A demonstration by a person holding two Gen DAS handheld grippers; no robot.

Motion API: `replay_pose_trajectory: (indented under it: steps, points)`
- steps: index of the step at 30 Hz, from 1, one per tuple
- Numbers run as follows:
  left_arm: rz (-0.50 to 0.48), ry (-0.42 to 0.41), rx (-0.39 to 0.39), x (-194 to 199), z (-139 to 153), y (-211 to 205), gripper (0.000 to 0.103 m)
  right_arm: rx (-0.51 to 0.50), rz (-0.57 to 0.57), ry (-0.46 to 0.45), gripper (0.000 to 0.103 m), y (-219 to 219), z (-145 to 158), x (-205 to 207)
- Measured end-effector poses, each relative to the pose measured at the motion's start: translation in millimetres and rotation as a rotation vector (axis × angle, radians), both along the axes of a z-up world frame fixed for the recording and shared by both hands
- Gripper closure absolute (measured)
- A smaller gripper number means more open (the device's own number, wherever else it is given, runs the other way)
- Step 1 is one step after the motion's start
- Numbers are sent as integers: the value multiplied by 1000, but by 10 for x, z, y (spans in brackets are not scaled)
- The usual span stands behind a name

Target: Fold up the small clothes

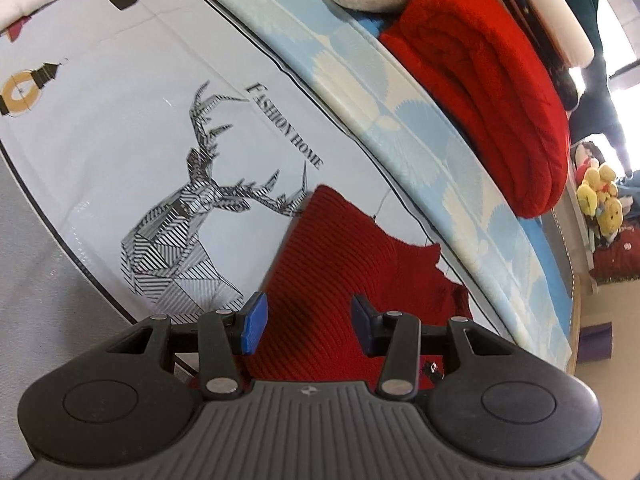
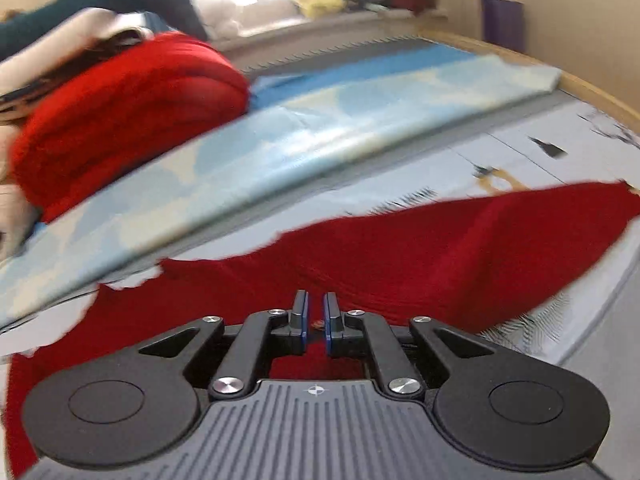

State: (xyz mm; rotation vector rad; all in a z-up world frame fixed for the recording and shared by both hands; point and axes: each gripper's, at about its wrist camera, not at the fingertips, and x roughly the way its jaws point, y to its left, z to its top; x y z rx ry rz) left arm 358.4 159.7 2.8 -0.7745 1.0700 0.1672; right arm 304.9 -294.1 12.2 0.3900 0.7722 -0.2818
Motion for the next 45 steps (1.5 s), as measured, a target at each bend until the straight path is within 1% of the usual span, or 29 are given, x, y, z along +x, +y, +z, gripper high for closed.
replay_pose_trajectory:
  steps: [1,2,4,7,9,10,11,12,13,16,17,19,21,23,24,25,26,27,28,30,32,33,35,36,37,38,40,42,45]
  points:
    - [-3,1,-3,3,-10,-15,53,19,12,36,85,-3,-67,31]
    - [-5,1,-7,6,-13,-28,53,28,-8,90,83,-25,-151,47]
    - [-7,-3,-5,6,-7,-48,53,29,-59,189,71,-71,-338,68]
    - [-9,-4,-1,13,-6,-56,53,19,-52,240,61,-92,-557,118]
    - [-10,-2,-2,15,-9,-60,53,2,-18,209,60,-67,-622,156]
    - [-11,-1,-2,17,-11,-64,53,-3,11,194,70,-40,-625,170]
    - [-12,-1,-2,19,-11,-66,53,-15,29,183,75,-9,-612,169]
    - [-12,-1,-2,21,-12,-68,53,-47,38,166,92,18,-574,153]
    - [-12,-2,-2,19,-13,-67,53,-65,52,132,101,30,-526,137]
    - [-13,-3,0,22,-19,-78,53,-62,5,43,101,-24,-351,101]
    - [-15,-2,2,25,-24,-85,53,-59,-26,26,101,-61,-307,91]
    - [-23,-2,7,30,-28,-111,53,-122,-91,34,101,-91,-273,88]
    - [-39,-1,13,36,-42,-153,53,-156,-135,95,101,-156,-358,123]
    - [-56,1,17,45,-65,-195,54,-118,-163,197,99,-238,-493,169]
    - [-64,4,17,51,-81,-211,54,-123,-197,214,98,-264,-504,157]
    - [-67,7,15,52,-96,-219,54,-137,-228,207,89,-267,-487,136]
    - [-68,8,14,52,-109,-230,55,-146,-230,188,86,-249,-458,127]
    - [-72,8,15,54,-117,-245,57,-158,-218,164,77,-210,-426,131]
    - [-79,7,17,60,-122,-268,58,-172,-197,127,73,-152,-379,130]
    - [-102,2,18,73,-129,-325,63,-185,-152,50,72,-48,-306,104]
    - [-132,-5,29,88,-137,-401,68,-181,-111,8,72,20,-267,104]
    - [-156,-7,45,97,-158,-458,70,-138,-84,24,70,15,-312,128]
    - [-223,11,96,113,-273,-596,72,4,-24,162,66,-60,-559,202]
    - [-253,37,120,115,-365,-652,72,14,-14,175,65,-59,-623,203]
    - [-271,65,134,115,-449,-684,72,-30,1,144,66,-30,-596,178]
    - [-280,95,143,113,-542,-704,72,-53,16,153,66,-2,-576,189]
    - [-276,117,141,106,-626,-712,73,-16,10,149,65,-33,-521,193]
    - [-265,109,142,102,-529,-721,73,13,1,128,65,-107,-432,145]
    - [-265,18,125,68,-196,-777,69,27,-14,101,63,-230,-195,58]
